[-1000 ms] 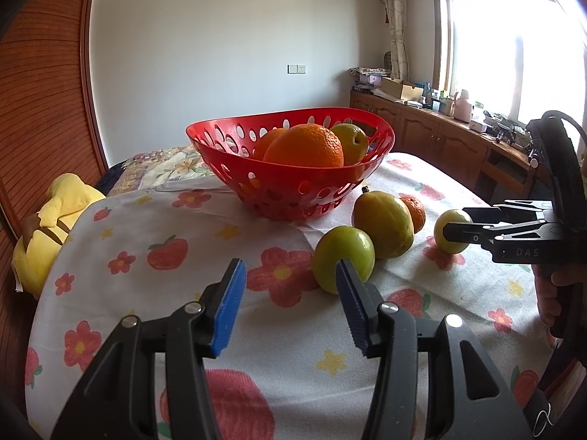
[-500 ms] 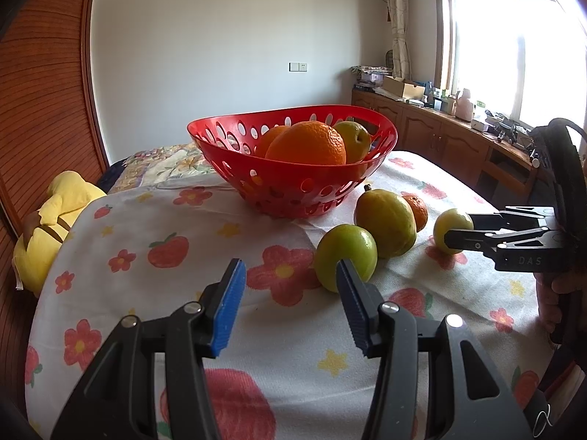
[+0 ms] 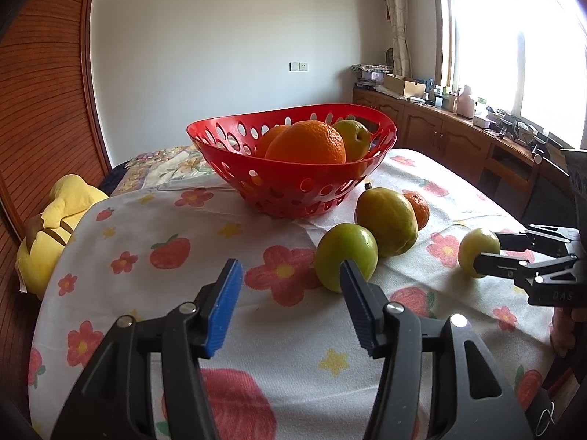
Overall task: Organize fruits
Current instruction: 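Close left tool on the green apple and lift it while right tool holds the yellow fruit, then carry the green apple and yellow fruit over the red basket with both tools, then lower both fruits into the red basket and open both tools, then withdraw both open tools from the basket toward the remaining fruit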
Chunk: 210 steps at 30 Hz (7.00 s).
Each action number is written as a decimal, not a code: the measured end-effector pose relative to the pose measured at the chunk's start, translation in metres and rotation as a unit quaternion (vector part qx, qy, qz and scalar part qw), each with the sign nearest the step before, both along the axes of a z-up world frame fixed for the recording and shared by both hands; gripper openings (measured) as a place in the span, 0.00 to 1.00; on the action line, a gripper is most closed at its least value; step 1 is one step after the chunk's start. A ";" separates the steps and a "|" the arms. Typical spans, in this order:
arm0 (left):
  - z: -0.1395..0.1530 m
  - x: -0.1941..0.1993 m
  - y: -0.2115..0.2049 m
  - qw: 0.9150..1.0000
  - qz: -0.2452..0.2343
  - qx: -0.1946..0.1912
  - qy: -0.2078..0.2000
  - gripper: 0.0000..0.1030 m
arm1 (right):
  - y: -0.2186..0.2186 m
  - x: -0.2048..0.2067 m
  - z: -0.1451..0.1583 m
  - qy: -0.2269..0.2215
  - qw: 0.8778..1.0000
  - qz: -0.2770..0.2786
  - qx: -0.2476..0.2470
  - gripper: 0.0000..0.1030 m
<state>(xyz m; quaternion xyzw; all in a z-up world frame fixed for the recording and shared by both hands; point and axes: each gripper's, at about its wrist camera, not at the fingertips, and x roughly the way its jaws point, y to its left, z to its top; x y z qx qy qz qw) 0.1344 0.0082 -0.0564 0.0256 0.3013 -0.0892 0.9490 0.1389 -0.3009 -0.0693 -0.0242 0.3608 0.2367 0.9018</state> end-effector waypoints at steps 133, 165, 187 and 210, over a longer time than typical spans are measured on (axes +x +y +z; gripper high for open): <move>0.047 0.144 0.032 0.999 -0.016 -0.039 0.010 0.49 | 0.103 0.170 0.089 -0.073 0.990 0.118 -0.013 0.56; 0.048 0.143 0.032 0.999 -0.024 -0.037 0.011 0.50 | 0.108 0.164 0.076 -0.065 0.991 0.115 -0.020 0.55; 0.076 0.096 0.009 0.999 -0.031 -0.020 -0.031 0.56 | 0.055 0.114 0.085 -0.067 0.995 0.072 0.013 0.55; 0.045 0.050 -0.039 0.997 -0.068 -0.022 -0.003 0.58 | 0.019 0.080 0.038 -0.016 0.999 0.042 0.000 0.55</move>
